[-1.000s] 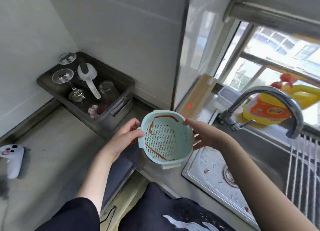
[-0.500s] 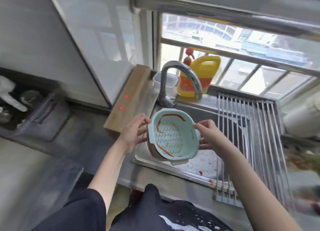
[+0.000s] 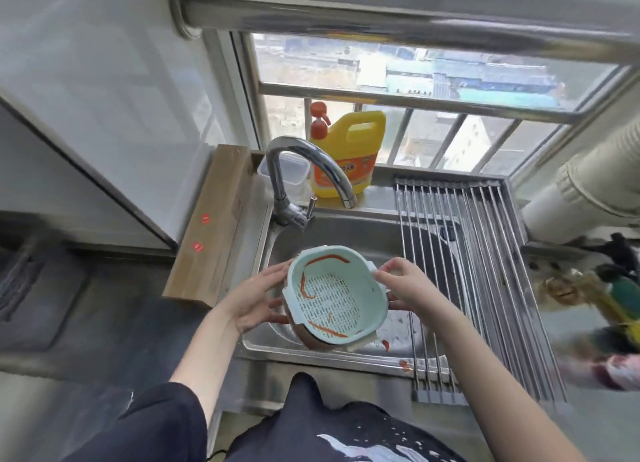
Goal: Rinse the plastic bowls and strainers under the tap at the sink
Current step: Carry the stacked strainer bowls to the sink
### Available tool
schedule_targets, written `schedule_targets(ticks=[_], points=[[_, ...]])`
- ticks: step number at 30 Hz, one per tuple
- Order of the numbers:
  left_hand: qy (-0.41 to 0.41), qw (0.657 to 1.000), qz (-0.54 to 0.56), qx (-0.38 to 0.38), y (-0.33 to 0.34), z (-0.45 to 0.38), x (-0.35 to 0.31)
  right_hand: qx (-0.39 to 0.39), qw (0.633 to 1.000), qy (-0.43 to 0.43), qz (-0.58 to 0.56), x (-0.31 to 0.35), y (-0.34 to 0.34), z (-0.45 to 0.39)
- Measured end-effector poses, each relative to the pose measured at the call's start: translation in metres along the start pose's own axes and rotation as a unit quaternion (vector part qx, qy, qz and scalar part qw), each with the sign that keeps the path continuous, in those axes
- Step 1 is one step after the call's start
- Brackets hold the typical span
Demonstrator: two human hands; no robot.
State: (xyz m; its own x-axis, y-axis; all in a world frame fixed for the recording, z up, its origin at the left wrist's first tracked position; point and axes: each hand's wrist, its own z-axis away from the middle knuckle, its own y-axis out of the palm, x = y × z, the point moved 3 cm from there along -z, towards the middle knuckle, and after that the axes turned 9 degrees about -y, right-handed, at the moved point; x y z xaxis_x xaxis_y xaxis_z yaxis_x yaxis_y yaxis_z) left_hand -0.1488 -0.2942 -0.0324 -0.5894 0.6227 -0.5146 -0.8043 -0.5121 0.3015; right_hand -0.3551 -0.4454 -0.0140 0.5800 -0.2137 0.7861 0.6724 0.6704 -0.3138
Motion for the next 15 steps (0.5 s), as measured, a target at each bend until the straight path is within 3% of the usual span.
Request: schedule_targets(ticks=[7,11,15], points=[[-0.005,0.999,-0.034,0.006,-0.016,-0.024,-0.019,-0.036,0.999,0.003,0.023,-0.004,0.013,-0.029],[-0.033,0.997,-0.052,0.039,-0.021,-0.037,-0.020,-0.048,0.996,0.004,0.077,-0.007,0.019,-0.042],[-0.040,0.997,-0.063,0.017,-0.020,-0.049,-0.018,-0.057,0.985,0.000,0.163,-0.014,0.022,-0.057]])
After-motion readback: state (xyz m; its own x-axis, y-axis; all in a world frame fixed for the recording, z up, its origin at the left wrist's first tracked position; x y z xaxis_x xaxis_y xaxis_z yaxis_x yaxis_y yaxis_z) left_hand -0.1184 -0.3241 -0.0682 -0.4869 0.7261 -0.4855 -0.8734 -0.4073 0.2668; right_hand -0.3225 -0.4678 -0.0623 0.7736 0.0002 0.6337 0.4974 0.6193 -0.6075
